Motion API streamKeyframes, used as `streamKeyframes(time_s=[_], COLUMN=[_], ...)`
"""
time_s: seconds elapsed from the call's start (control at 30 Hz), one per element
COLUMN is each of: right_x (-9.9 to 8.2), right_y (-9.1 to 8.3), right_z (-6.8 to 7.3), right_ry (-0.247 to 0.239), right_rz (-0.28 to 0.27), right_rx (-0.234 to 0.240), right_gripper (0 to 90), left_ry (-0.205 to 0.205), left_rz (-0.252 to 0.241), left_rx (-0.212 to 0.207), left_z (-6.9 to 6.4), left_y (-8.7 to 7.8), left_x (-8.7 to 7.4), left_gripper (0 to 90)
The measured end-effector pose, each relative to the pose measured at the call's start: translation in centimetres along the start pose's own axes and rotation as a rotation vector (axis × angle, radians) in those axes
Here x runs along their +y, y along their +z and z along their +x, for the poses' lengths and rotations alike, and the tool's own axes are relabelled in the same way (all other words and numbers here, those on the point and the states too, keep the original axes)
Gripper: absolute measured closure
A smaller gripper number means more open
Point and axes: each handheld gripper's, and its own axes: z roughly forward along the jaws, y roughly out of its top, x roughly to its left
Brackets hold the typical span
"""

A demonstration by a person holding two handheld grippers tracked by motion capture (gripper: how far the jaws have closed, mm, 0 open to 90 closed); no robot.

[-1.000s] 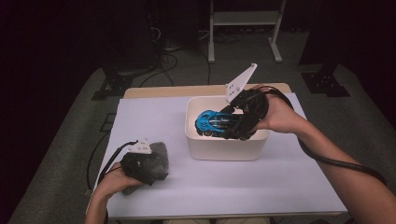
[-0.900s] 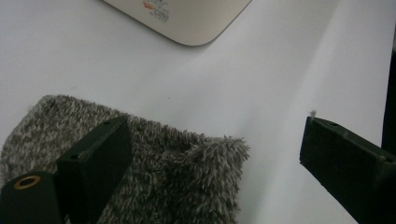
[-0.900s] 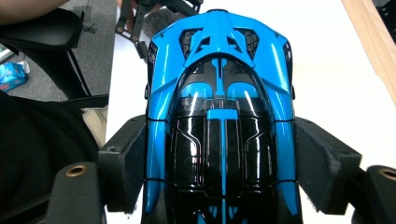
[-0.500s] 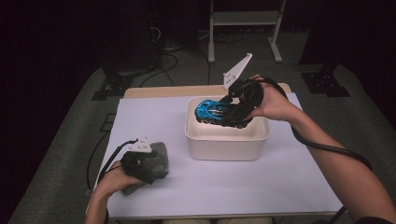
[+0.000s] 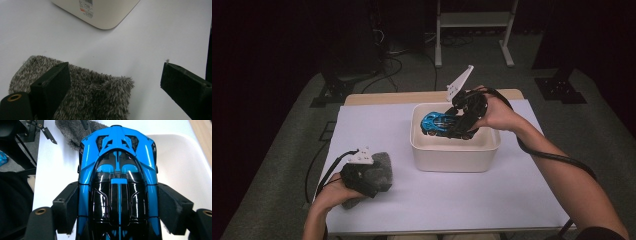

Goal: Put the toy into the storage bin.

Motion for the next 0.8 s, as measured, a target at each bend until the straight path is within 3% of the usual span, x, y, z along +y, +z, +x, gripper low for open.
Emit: streamKeyframes(time_s=[0.8], right_x=[-2.6], right_y=[3.9], right_z=[-2.2], right_ry=[0.053], right_rz=[0.035], right_rx=[0.064], right_gripper=[25.0], left_ry=[0.004], left_rz=[0.006], left_rx=[-0.003], left_z=[0.1], left_y=[0.1], left_x=[0.0], left_gripper=[8.7])
